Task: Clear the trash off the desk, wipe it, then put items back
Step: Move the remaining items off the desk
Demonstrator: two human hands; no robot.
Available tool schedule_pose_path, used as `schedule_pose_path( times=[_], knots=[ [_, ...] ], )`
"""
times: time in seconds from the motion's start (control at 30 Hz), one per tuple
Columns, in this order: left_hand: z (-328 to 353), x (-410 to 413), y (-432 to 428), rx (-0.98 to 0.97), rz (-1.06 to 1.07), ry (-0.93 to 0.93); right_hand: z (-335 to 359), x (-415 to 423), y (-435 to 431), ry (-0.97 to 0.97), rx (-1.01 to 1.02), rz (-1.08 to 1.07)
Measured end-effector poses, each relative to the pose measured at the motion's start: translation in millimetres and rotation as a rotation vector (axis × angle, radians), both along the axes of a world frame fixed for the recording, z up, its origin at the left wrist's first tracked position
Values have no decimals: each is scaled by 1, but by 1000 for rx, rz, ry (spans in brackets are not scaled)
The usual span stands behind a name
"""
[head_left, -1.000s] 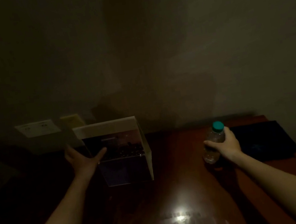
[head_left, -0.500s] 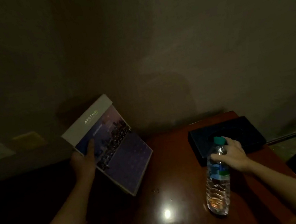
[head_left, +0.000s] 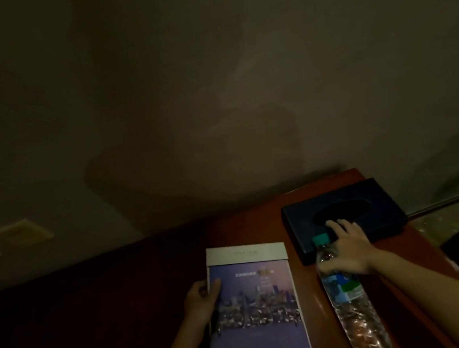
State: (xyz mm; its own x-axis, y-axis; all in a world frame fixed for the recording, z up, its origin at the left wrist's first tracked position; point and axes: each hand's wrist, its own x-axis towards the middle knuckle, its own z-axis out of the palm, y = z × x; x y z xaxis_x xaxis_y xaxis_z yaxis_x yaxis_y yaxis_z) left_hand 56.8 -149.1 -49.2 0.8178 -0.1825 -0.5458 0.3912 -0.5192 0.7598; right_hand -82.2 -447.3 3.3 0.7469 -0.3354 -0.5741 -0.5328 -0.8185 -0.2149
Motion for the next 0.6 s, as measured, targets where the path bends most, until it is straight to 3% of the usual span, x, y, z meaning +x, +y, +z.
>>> schedule_pose_path(
  times=[0.1, 0.33, 0.47, 0.6],
  knots=[
    [-18, -14, -8, -19, -42, 73, -5, 1, -3, 23, -24, 36],
    [-37, -22, -14, 28, 35, 55, -12, 1, -13, 35, -38, 82],
    [-39, -22, -4, -77, 58, 170, -13, 3, -14, 43, -84, 103],
    [-38, -31, -1, -209, 20, 127, -8, 2, -6, 18, -121, 153]
  ],
)
